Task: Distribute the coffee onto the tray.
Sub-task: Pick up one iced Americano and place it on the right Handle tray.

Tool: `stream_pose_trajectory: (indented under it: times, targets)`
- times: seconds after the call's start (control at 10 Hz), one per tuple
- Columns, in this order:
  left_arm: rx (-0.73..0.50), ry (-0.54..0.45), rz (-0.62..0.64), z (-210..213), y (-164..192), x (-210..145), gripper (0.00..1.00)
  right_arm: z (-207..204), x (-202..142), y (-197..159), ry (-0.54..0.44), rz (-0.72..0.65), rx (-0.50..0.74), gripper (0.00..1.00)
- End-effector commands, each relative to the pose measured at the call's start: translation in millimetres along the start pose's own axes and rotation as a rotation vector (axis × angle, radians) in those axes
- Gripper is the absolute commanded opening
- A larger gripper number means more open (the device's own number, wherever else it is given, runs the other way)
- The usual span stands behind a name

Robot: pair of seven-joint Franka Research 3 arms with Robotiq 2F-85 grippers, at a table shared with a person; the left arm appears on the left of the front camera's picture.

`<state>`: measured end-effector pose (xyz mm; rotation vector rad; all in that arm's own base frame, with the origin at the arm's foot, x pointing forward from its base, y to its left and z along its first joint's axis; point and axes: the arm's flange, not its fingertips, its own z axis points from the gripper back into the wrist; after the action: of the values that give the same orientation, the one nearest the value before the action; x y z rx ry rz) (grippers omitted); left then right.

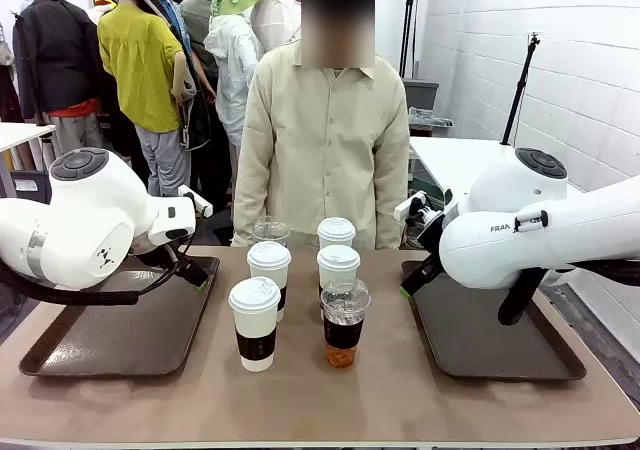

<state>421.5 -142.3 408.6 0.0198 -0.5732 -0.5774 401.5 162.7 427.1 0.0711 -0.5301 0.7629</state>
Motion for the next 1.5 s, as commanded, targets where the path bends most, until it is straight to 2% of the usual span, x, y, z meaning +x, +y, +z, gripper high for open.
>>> stream_pose_trajectory:
  times: [0.0,0.8,1.0,1.4]
  targets:
    - [0.003,0.002,0.003,2.9,1.6,0.1,1.00,0.8,0.5,1.2,-0.003,-0.005,0.008,1.00]
    - [0.000,0.000,0.000,0.0,0.0,0.0,1.00,0.0,0.0,0.1,0.000,0.000,0.000,1.00]
    - [0.033,0.016,-0.069,18.1,-2.1,22.0,1.00,22.6,8.0,-0.2,-0.035,0.001,-0.001,1.00]
    - [0.078,0.020,-0.107,58.1,0.2,76.8,1.00,65.1,33.0,-3.5,-0.058,0.020,0.021,1.00]
